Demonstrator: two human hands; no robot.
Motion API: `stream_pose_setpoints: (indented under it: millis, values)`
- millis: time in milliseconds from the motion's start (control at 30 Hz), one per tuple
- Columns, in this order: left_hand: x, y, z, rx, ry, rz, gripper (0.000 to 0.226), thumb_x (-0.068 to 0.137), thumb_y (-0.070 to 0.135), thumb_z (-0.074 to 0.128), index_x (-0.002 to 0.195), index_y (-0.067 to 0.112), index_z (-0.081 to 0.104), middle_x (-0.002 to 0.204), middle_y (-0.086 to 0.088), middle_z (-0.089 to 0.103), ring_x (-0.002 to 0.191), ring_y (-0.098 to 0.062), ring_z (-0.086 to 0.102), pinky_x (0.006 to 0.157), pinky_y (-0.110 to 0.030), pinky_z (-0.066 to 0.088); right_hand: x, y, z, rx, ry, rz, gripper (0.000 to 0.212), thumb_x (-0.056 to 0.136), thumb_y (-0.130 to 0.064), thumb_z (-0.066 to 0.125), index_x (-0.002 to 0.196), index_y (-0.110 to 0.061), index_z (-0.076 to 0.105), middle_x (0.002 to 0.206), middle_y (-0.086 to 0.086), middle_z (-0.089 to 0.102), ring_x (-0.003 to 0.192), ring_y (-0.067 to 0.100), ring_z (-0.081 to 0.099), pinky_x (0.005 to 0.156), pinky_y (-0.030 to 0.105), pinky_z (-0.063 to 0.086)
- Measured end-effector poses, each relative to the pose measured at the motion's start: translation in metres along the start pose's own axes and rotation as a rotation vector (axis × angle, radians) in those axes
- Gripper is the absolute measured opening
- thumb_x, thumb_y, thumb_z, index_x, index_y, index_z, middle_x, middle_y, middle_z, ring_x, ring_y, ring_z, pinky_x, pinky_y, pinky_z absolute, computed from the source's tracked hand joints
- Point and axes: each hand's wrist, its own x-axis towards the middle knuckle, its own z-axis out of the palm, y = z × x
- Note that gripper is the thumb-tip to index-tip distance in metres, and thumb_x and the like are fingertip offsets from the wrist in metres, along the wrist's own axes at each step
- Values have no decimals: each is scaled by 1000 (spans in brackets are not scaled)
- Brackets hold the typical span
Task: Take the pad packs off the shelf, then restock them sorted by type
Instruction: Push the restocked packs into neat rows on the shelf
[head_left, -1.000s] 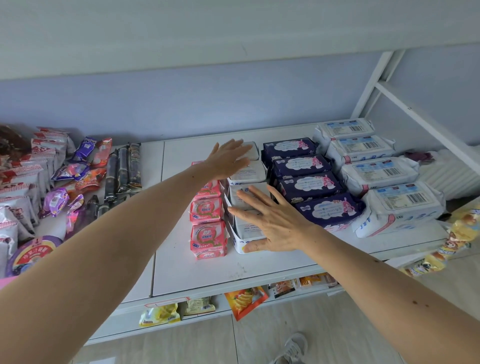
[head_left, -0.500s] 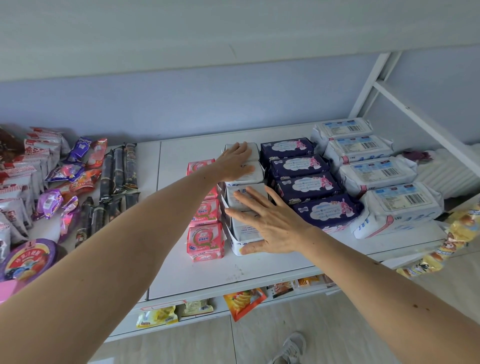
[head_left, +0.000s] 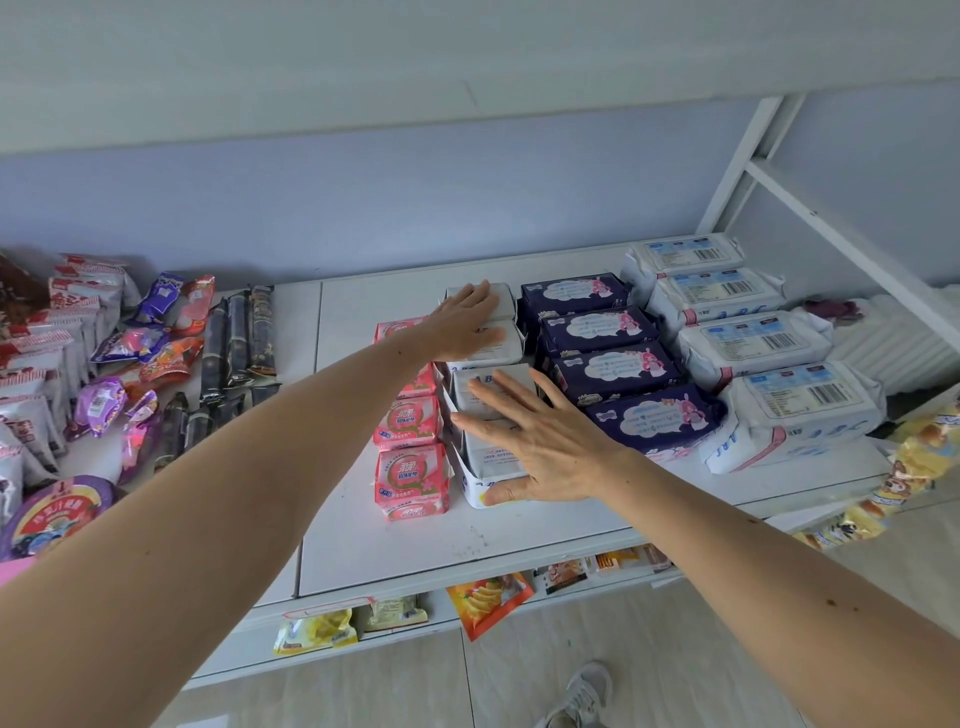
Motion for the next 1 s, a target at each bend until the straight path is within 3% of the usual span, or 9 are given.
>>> stream_pose_setpoints:
  millis: [133, 300, 400, 500, 600, 700, 833, 1000]
  values:
    - [-5, -4, -6, -210, 66, -23, 56, 103, 30, 27, 151, 8, 9, 159, -7, -3, 147, -22, -7, 117, -36, 0, -3, 0, -1, 23, -5, 30, 108, 71, -89, 33, 149, -33, -17, 159, 1, -17, 145, 24, -18, 118, 49, -6]
    - [-20, -17, -13, -326, 164, -142, 48, 103, 20, 27, 146, 1, 22, 159, -10, 6, 147, -21, 2, 116, -33, 7, -12, 4, -2, 16, -14, 74, 117, 66, -93, 28, 150, -24, -16, 158, 3, -20, 144, 24, -21, 118, 47, -6]
    - [-27, -22, -7, -321, 64, -135, 40, 102, 18, 30, 136, -2, 34, 157, -10, 13, 143, -24, 19, 114, -37, 18, -12, 4, -1, -1, -29, 80, 112, 70, -91, 22, 149, -22, -19, 156, 4, -25, 143, 24, -23, 119, 48, -5]
    - [-30, -20, -3, -251, 12, -108, 48, 101, 21, 36, 144, 2, 27, 157, -5, 9, 136, -28, 33, 112, -39, 26, -12, 3, 0, -10, -41, 88, 110, 73, -90, 19, 150, -21, -18, 155, 3, -26, 143, 24, -24, 118, 48, -6]
    - [-30, -18, -3, -173, 18, -122, 55, 102, 25, 34, 150, 9, 15, 160, 0, 0, 141, -24, 23, 115, -36, 16, -12, 3, -2, -20, -65, 95, 109, 72, -90, 18, 149, -22, -19, 155, 2, -28, 143, 23, -25, 118, 48, -8]
    - [-31, -18, -6, -88, 24, -108, 52, 102, 26, 32, 148, 6, 19, 158, -7, 7, 143, -24, 14, 115, -38, 12, -13, 1, -5, -23, -72, 105, 110, 71, -90, 20, 149, -23, -20, 154, 1, -30, 142, 22, -27, 117, 47, -10]
    - [-29, -24, -7, -119, 78, -98, 60, 102, 30, 31, 151, 10, 4, 159, -7, -5, 147, -24, -6, 118, -41, 2, -24, 3, -13, 9, -57, 141, 115, 69, -91, 26, 149, -23, -19, 155, 0, -28, 142, 20, -26, 116, 43, -15]
    - [-30, -13, -13, -102, 114, -25, 61, 102, 33, 29, 151, 11, 1, 159, -6, -9, 146, -21, -10, 118, -40, -2, -57, 15, -23, 45, -3, 232, 115, 69, -91, 30, 151, -23, -16, 157, -5, -22, 144, 15, -21, 118, 42, -10]
